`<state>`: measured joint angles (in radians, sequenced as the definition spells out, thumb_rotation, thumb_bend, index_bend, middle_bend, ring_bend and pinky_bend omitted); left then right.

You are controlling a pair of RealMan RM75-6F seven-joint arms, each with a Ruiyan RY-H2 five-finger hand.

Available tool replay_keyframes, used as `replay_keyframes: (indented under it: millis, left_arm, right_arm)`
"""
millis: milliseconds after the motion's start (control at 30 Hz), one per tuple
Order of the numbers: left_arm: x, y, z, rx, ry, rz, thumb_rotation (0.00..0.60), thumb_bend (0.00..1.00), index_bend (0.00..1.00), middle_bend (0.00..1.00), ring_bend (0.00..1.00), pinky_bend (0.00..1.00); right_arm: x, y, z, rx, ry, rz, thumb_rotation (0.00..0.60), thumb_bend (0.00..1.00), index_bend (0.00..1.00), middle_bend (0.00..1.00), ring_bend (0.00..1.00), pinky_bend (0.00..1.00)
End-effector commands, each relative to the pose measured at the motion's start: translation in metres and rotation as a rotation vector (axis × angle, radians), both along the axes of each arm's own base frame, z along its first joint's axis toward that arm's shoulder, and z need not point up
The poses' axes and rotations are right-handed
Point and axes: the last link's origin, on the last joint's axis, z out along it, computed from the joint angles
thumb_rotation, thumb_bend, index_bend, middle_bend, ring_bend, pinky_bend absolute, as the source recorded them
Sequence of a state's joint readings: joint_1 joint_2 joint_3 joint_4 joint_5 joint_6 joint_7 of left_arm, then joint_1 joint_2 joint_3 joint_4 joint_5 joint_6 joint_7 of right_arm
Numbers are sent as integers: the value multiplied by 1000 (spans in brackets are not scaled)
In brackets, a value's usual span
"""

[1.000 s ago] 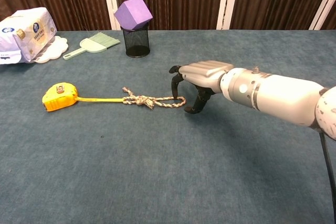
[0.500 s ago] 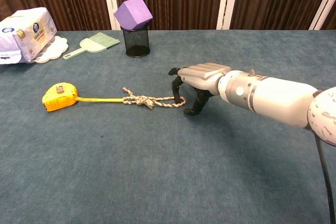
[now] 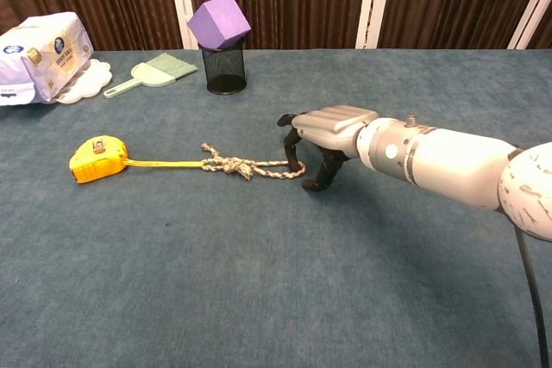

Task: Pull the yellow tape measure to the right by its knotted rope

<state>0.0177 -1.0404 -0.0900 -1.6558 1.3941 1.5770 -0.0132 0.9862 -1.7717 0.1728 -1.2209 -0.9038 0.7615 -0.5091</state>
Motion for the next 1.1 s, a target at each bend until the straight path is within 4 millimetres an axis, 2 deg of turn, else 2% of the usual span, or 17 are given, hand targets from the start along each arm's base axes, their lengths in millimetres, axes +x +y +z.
replay_keyframes:
  millis: [33,300,633,900,1100]
  left_arm:
    - [0,0,1,2,-2,-1,600,461,3,0,0,156]
    - [-1,-1,3,5,-14,-4,600,462,5,0,0,157]
    - [-2,-3,5,12,-21,-2,600,462,6,0,0,160]
    - [-1,-3,4,12,-20,-3,600,461,7,0,0,162]
    - [-1,-4,4,12,-21,-3,600,462,10,0,0,163]
  right_arm:
    - [0,0,0,1,-2,-1,600,460,632,103,76,0]
    - [0,0,-3,-1,13,6,600,463,706,107,80,0]
    - [-3,-1,0,-18,28,20,600,479,731,113,88,0]
    - [-19,0,14,-39,66,26,600,504,750,116,95,0]
    - [-37,-1,33,-67,96,11,600,508,751,117,97,0]
